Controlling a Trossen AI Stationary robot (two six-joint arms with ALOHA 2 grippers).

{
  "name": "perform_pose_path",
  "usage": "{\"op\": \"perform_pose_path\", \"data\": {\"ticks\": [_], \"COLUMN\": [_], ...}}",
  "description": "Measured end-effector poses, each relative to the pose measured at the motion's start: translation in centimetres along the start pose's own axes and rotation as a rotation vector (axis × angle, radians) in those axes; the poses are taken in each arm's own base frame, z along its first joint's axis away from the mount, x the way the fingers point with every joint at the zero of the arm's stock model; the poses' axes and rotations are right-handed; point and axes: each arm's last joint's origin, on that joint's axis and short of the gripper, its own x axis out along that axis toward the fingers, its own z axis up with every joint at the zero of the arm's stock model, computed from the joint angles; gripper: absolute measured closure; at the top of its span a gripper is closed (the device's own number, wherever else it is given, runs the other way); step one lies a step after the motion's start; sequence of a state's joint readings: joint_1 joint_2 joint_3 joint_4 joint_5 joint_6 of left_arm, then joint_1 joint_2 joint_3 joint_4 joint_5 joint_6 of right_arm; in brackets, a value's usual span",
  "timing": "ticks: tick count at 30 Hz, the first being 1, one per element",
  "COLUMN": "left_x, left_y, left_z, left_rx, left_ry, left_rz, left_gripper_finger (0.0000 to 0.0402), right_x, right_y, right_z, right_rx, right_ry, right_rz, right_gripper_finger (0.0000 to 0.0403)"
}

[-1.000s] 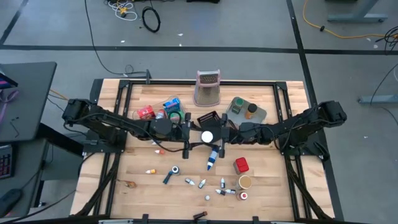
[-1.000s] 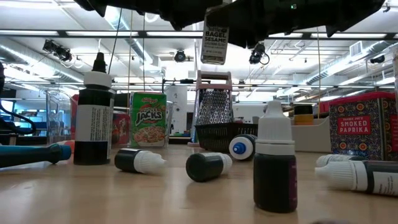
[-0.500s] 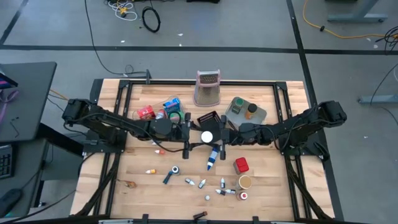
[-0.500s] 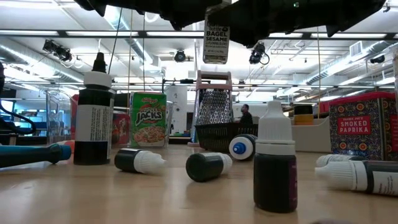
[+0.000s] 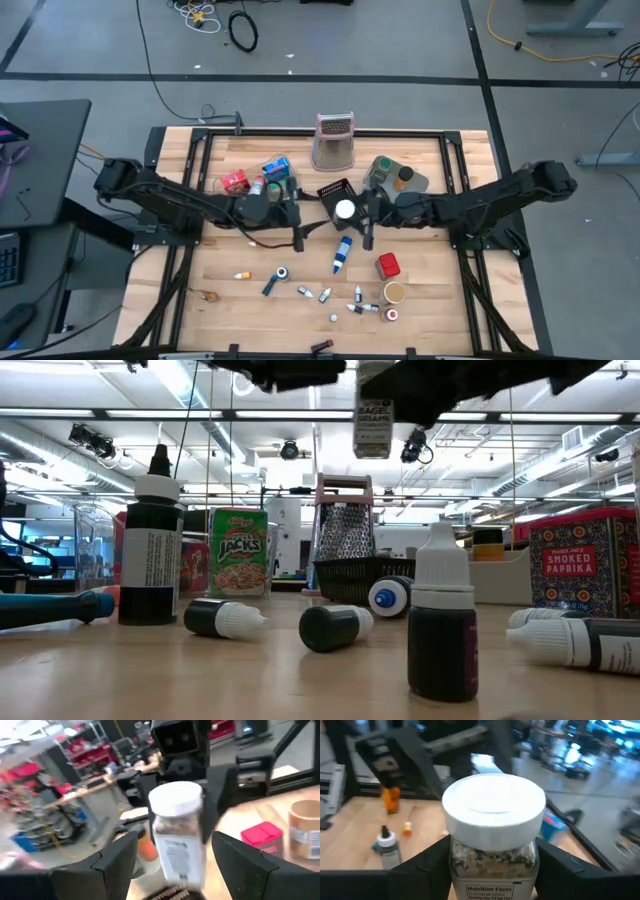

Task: Pick & Place Kitchen Items
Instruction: Put the white seasoning bottle into the gray bin

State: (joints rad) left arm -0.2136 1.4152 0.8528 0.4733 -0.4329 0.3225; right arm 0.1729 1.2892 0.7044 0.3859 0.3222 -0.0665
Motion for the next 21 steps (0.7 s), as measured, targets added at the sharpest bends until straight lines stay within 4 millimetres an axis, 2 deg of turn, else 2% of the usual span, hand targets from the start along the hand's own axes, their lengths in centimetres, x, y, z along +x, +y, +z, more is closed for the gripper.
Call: {"op": "perform_pose_path", "data": {"ticks": [4, 7, 13, 16, 21], "left_x": [-1.5, -3.0, -5.2, -5.7, -5.8], "left_y": [0.0, 0.0, 0.1, -0.1, -0.3], "left_z": [1.4, 2.6, 3.9, 4.0, 4.0], "left_rx": [-0.017, -0.054, -0.129, -0.148, -0.146], "left_ry": [-0.022, -0.040, -0.068, -0.059, -0.053], "left_rz": [0.050, 0.059, 0.017, -0.004, -0.012], "left_gripper_finger": [0.0140, 0.0143, 0.0144, 0.0143, 0.0145], "right_x": [-2.0, -2.9, -3.3, -3.7, -4.2], "right_y": [-1.2, -1.9, -2.7, -3.5, -5.2], "right_z": [0.6, 0.1, -4.4, -7.0, -9.3], "right_rx": [0.037, 0.052, 0.129, 0.156, 0.145], "right_ry": [0.054, 0.099, 0.158, 0.190, 0.235], "right_rz": [-0.162, -0.300, -0.401, -0.501, -0.639], "right_gripper_finger": [0.0197, 0.0197, 0.0170, 0.0178, 0.0197]}}
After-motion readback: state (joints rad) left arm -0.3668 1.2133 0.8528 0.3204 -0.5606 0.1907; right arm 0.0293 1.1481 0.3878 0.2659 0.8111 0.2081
